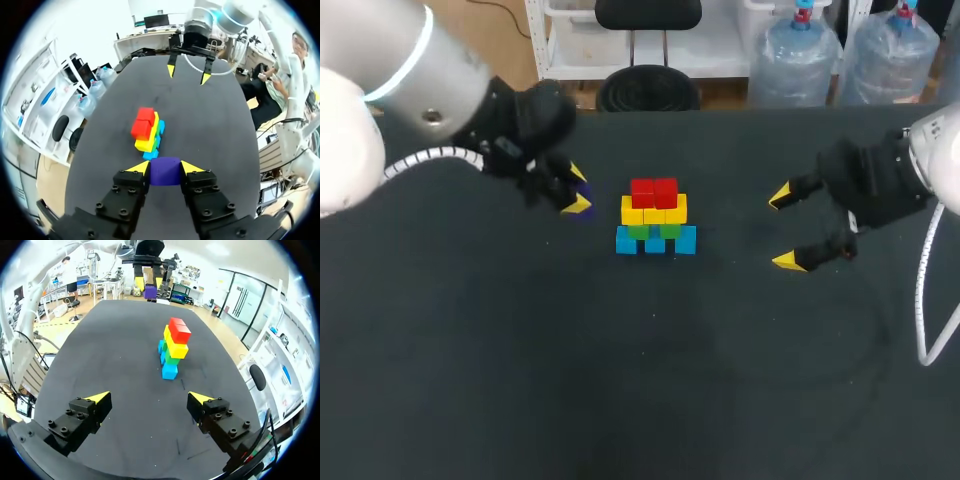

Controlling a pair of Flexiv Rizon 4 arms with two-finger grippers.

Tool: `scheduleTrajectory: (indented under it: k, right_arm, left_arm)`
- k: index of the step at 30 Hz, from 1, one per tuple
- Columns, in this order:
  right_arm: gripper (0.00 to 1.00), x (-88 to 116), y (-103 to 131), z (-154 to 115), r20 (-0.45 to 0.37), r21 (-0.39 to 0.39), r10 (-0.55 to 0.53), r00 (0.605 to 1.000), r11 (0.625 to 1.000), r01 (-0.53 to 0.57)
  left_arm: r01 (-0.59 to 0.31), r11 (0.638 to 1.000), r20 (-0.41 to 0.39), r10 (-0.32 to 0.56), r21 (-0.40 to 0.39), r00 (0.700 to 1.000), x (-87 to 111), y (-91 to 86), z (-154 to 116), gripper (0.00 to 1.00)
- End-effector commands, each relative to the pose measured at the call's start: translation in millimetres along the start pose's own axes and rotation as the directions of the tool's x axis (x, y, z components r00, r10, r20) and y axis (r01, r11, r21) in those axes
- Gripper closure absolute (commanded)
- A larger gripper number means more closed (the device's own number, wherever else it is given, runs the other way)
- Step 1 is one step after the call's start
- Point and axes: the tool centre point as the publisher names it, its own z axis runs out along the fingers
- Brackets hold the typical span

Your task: Place the blue cubes, place green cubes on the blue cubes, place the yellow cubes on the green cubes, then place the red cubes on the yellow cubes, and place purple cube on the red cubes.

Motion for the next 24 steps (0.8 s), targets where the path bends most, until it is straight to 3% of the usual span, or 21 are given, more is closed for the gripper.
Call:
scheduleTrajectory:
  k: [1,24]
  right_arm:
    - [0.0,1,-1,1,0.004,-0.001,-0.001,1.0,1.0,0.001]
    - [0.0,1,-1,1,0.004,-0.001,-0.001,1.0,1.0,0.001]
  left_arm:
    - [-0.029,0.999,-0.009,0.03,0.027,1.0,-11.9,8.6,2,1.0]
    - [-0.099,0.99,0.017,0.098,0.105,0.995,-57.8,29.8,29,1.0]
